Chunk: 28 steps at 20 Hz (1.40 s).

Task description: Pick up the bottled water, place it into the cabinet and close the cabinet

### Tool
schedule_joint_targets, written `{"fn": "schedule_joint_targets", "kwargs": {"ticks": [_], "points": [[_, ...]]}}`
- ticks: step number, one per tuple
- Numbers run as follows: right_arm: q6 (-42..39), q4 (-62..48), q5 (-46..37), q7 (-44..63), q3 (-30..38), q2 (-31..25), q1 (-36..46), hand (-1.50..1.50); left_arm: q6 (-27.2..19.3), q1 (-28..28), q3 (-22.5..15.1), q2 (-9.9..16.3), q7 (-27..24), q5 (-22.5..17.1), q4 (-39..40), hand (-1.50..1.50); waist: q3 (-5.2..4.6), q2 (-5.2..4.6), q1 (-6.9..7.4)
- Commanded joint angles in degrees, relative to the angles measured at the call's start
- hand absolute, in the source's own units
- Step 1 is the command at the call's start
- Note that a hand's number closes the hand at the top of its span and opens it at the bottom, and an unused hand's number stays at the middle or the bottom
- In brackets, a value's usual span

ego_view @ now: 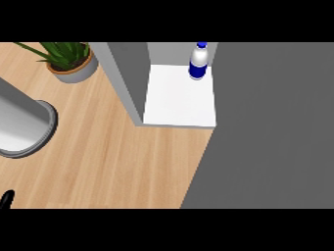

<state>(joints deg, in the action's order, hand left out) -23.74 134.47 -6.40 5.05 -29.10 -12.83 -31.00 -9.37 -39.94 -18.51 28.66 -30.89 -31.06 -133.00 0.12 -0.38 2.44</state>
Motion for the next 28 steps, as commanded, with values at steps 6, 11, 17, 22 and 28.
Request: {"fn": "schedule_joint_targets", "kwargs": {"ticks": [6,11,17,22,28], "points": [[3.2,-2.3,6.2,10.2,-10.1,12.4,8.3,1.5,8.9,-5.9,7.5,2.5,-3.7,-6.9,0.1,-1.5,-0.39,0.27,1.55],[10.1,-7.8,8.9,13.8,-7.8,12.6,20.3,1.5,14.7,-10.0,11.3,3.5,-5.5,-10.4,1.1,-1.5,-0.34,0.34,1.94],[20.8,-15.3,16.2,19.0,-4.2,12.7,37.1,1.5,22.1,-17.0,19.3,4.1,-8.4,-14.5,1.4,-1.5,-0.19,0.42,0.64],[27.6,-24.2,25.4,20.0,0.8,12.8,50.2,1.5,23.8,-18.7,21.8,3.8,-6.8,-17.3,-0.4,-1.5,-0.13,0.21,0.66],[21.7,-33.4,32.0,19.7,13.2,12.8,59.4,1.5,29.0,-20.9,28.3,3.8,-7.3,-21.7,2.3,-1.5,-0.11,0.26,-0.35]]}}
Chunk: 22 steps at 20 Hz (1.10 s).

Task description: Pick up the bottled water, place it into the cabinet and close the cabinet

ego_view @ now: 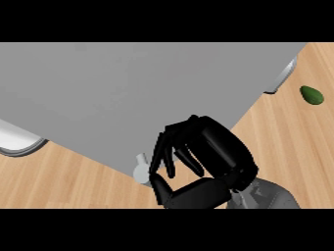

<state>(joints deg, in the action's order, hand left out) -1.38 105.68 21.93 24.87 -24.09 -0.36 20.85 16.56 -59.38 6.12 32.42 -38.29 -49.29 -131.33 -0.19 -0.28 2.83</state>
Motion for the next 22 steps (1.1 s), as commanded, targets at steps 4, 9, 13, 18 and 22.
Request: {"fn": "schedule_joint_targets", "kwargs": {"ticks": [4,9,13,18,22], "points": [[-5.5,-14.5,7.4,-0.5,15.8,-1.4,15.7,1.5,6.4,-2.1,4.2,-2.0,-0.6,-2.7,2.4,-1.5,0.19,0.07,-0.78],[-9.4,-23.6,6.4,-3.9,16.1,-1.3,19.7,1.5,11.1,-6.7,11.0,-3.0,0.8,-7.4,0.6,-1.5,0.21,0.24,-0.94],[-13.2,-31.0,6.7,-6.8,18.2,-1.1,24.6,1.5,10.7,-1.9,10.0,-2.6,3.3,-8.1,3.7,-1.5,0.18,-0.03,-1.18],[-13.6,-35.0,6.1,-5.9,18.7,-0.8,27.4,1.5,12.3,-5.5,12.2,-3.9,4.8,-9.6,0.7,-1.5,0.2,-0.06,-0.29],[-13.5,-37.3,9.9,-5.1,17.8,0.3,29.5,1.5,11.0,-4.1,11.0,-4.6,6.1,-8.6,-0.5,-1.5,0.2,-0.26,0.31]]}}
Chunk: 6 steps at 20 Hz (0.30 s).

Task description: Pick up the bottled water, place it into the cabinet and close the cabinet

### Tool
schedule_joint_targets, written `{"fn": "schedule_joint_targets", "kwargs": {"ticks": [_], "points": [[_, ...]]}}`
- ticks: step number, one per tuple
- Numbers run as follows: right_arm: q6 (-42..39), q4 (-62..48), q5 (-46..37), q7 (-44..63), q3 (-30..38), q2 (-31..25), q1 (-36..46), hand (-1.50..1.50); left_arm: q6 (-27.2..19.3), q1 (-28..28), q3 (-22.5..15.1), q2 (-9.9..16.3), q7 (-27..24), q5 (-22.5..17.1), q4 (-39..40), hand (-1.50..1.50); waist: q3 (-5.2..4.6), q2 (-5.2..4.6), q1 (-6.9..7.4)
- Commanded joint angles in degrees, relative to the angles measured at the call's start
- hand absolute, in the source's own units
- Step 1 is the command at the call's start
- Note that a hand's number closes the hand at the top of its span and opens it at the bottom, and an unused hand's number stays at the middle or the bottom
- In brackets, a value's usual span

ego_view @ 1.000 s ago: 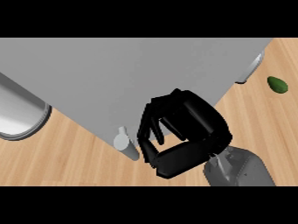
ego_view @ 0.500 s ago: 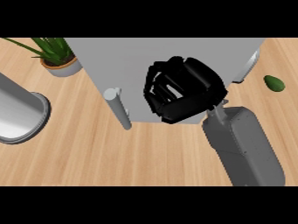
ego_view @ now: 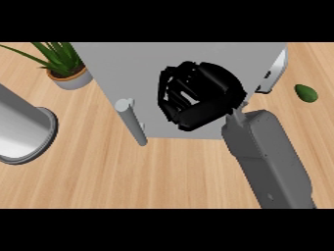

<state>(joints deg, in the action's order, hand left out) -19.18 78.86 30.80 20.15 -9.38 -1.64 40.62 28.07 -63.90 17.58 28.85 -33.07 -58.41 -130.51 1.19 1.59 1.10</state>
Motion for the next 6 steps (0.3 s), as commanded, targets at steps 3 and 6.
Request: {"fn": "schedule_joint_targets", "kwargs": {"ticks": [3,6], "points": [[1.2,-10.3,1.3,-1.6,2.4,1.5,8.8,1.5,-1.0,-0.5,0.3,-1.2,2.3,-0.6,-3.7,-1.5,-1.14,-2.05,1.78],[4.0,-10.3,1.5,-1.7,1.0,1.6,10.3,1.5,1.3,2.3,-0.2,-1.5,2.0,1.1,1.5,-1.5,-1.26,-2.0,1.73]]}}
